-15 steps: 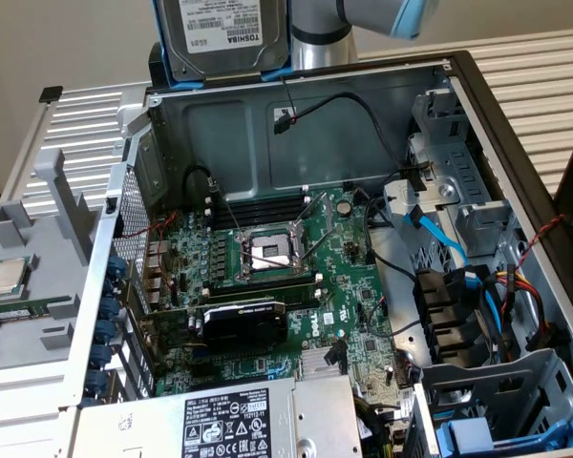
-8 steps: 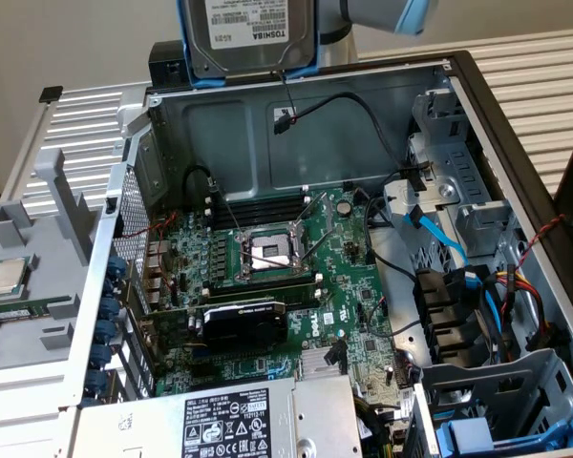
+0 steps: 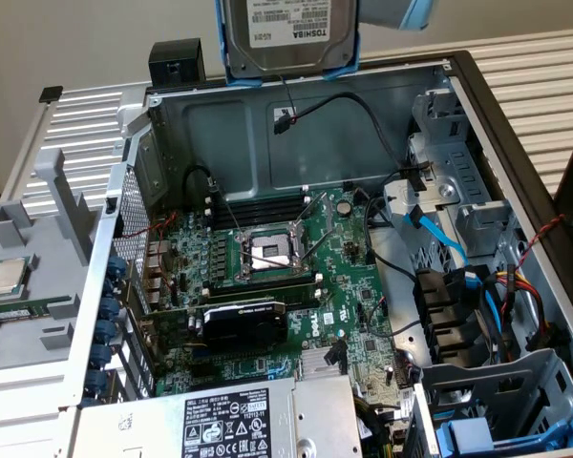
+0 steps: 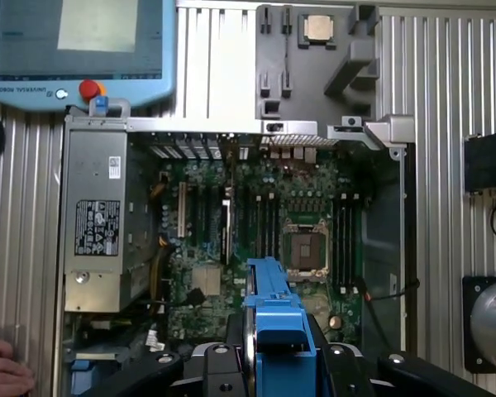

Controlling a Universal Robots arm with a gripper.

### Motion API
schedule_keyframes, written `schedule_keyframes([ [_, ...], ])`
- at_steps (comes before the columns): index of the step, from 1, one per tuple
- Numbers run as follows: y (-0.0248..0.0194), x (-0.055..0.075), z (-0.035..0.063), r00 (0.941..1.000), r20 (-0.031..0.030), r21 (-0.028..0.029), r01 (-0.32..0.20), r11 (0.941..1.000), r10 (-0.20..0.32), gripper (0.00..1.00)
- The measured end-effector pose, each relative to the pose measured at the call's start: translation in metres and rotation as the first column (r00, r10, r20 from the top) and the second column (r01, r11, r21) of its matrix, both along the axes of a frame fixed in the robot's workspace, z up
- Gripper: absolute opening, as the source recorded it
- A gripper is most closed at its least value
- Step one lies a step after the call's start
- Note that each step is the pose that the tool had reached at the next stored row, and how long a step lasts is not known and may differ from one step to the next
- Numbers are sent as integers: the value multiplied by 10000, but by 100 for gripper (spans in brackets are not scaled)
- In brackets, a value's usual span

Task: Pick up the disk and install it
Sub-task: 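Pick up the disk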

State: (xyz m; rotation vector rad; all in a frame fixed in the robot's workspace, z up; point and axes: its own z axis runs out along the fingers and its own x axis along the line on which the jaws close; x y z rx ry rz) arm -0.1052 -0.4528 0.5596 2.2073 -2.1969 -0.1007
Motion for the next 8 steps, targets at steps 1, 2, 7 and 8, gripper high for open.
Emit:
schedule_keyframes([
  [1, -16, 43, 3, 10000, -4, 0, 0, 10000, 0, 37],
  [2, -34, 83, 4, 10000, -6, 0, 1, 10000, -1, 37],
  [7, -133, 174, 4, 10000, -5, 1, 0, 10000, 0, 37],
  [8, -159, 188, 4, 10000, -4, 1, 1, 10000, -1, 37],
])
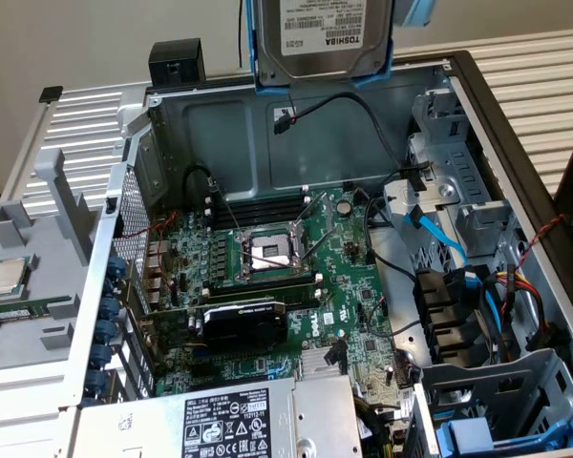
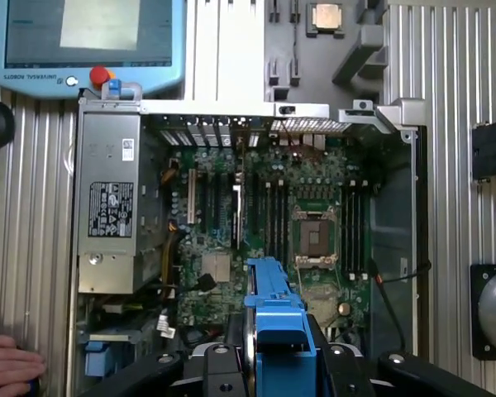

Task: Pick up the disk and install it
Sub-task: 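Pick up the disk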

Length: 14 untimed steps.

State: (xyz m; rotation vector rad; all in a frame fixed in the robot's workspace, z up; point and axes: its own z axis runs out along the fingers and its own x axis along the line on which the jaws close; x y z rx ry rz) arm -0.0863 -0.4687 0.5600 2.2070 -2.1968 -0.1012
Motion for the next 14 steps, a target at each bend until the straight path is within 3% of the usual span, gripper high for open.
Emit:
schedule_keyframes([
  [14, -412, 405, 1, 10000, -1, 21, -1, 10000, 1, 37],
])
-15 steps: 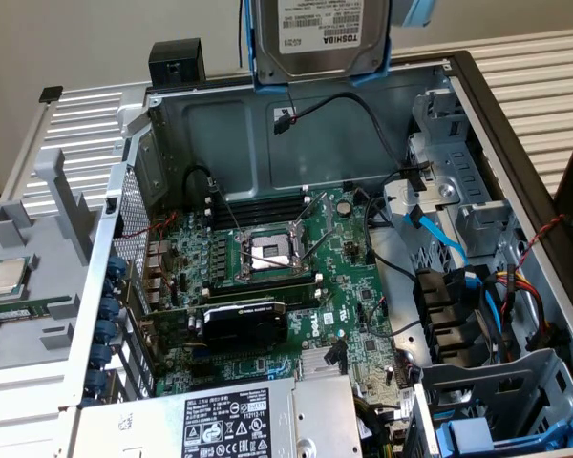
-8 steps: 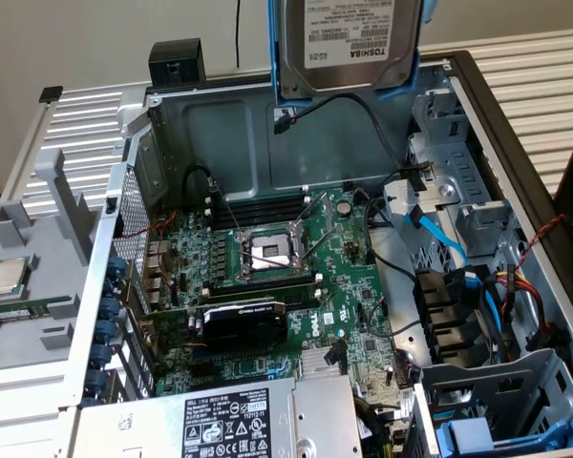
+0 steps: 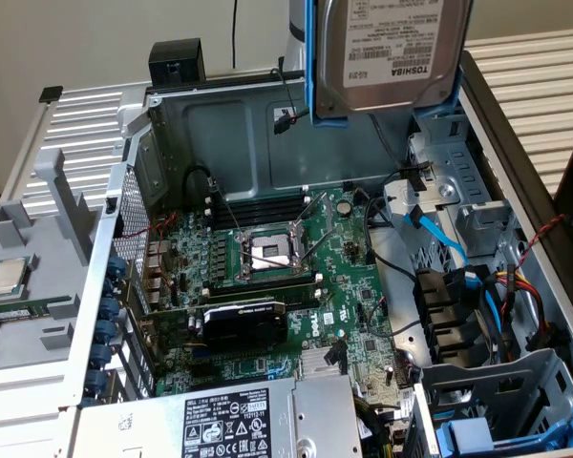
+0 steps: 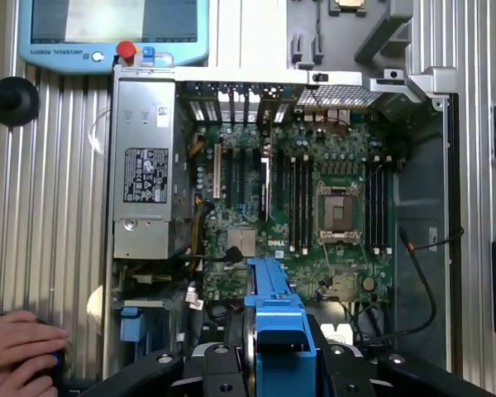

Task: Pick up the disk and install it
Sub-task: 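Pick up the disk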

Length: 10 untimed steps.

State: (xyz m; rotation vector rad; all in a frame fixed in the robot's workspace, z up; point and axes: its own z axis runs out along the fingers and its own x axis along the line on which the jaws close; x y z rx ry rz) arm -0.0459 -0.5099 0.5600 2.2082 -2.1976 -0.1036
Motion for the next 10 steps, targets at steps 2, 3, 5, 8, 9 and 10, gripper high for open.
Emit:
schedule_keyframes([
  [2, -65, 31, 0, 10000, 0, 24, 1, 10000, -1, 37],
  [3, -97, 44, 0, 10000, 0, 43, 1, 10000, -1, 37],
  [5, -156, 66, 0, 10000, 1, 93, 0, 10000, 0, 37],
  [8, -248, 101, -1, 10000, 1, 168, 0, 9999, 0, 37],
  [9, -276, 114, 0, 10000, 0, 190, 1, 9998, -1, 37],
  [10, -305, 127, -1, 10000, 1, 211, 1, 9998, -1, 37],
])
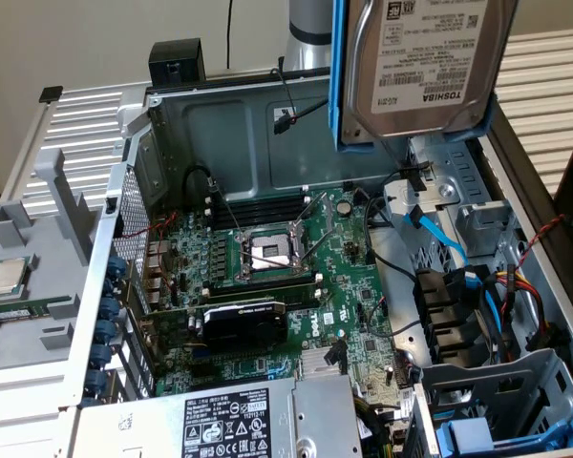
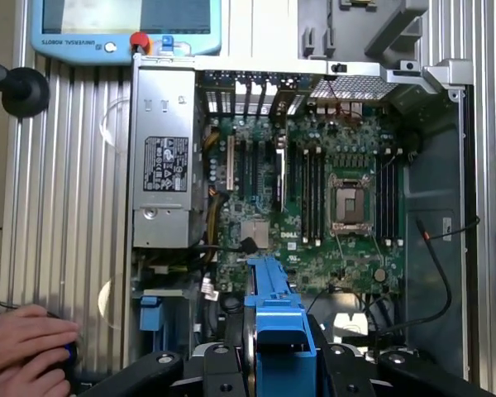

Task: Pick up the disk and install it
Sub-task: 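Pick up the disk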

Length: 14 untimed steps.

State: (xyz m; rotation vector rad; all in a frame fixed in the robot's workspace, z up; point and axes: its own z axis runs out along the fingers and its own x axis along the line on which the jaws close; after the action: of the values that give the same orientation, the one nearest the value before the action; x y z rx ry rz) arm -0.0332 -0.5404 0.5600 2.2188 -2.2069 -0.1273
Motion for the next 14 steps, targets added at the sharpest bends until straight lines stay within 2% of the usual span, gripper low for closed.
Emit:
schedule_keyframes([
  [6, -191, 72, -3, 10000, 0, 108, -1, 9999, 1, 37],
  [10, -320, 145, -11, 10000, -1, 125, -1, 9999, 1, 37],
  [12, -365, 194, -18, 10000, -1, 125, -1, 9999, 1, 37],
  [14, -380, 229, -30, 10000, 0, 127, -1, 9999, 1, 37],
])
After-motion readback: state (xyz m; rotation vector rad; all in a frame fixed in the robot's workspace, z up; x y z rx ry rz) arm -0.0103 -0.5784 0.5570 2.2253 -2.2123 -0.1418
